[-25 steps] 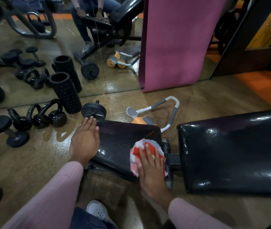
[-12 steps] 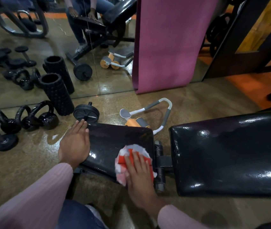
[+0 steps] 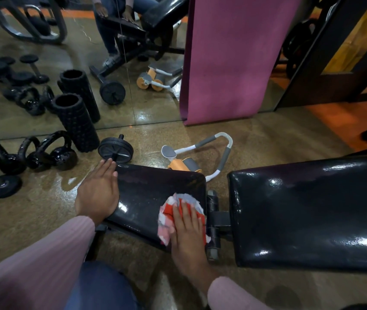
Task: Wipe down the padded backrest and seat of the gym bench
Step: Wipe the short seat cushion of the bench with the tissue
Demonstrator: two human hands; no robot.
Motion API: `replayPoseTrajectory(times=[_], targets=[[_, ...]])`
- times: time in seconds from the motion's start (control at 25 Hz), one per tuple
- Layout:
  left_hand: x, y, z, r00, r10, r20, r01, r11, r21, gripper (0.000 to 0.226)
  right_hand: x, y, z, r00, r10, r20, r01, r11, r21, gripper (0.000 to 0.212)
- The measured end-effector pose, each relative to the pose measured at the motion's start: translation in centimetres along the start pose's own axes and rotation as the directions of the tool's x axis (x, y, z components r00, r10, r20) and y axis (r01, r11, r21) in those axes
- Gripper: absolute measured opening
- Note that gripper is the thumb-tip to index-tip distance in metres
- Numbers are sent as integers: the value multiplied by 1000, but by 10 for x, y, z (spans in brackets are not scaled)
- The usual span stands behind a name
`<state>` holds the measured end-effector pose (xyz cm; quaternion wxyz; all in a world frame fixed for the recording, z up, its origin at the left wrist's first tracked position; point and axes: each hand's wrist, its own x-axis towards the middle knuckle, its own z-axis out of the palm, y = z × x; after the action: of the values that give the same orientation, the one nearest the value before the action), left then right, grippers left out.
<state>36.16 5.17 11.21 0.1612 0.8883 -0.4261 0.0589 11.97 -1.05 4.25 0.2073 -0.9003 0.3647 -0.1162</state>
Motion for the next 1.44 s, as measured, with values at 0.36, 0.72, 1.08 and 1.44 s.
replayPoseTrajectory(times=[0.36, 0.72, 1.08, 1.44], targets=[[-2, 3, -2, 1000, -8, -10, 8, 1000, -8, 49, 17, 34, -10, 986, 166, 13, -165, 962, 216, 69], [-2, 5, -5, 1000, -16, -18, 17, 1000, 7, 39, -31, 41, -9, 995, -94, 25, 87, 975, 207, 54], [-3, 6, -4, 1000, -20, -21, 20, 1000, 4, 39, 0, 2, 2, 997, -81, -12, 81, 996, -33, 59], [-1, 5, -3, 999, -28, -18, 28, 1000, 7, 39, 38, 15, -18, 988, 156, 10, -155, 978, 137, 76]])
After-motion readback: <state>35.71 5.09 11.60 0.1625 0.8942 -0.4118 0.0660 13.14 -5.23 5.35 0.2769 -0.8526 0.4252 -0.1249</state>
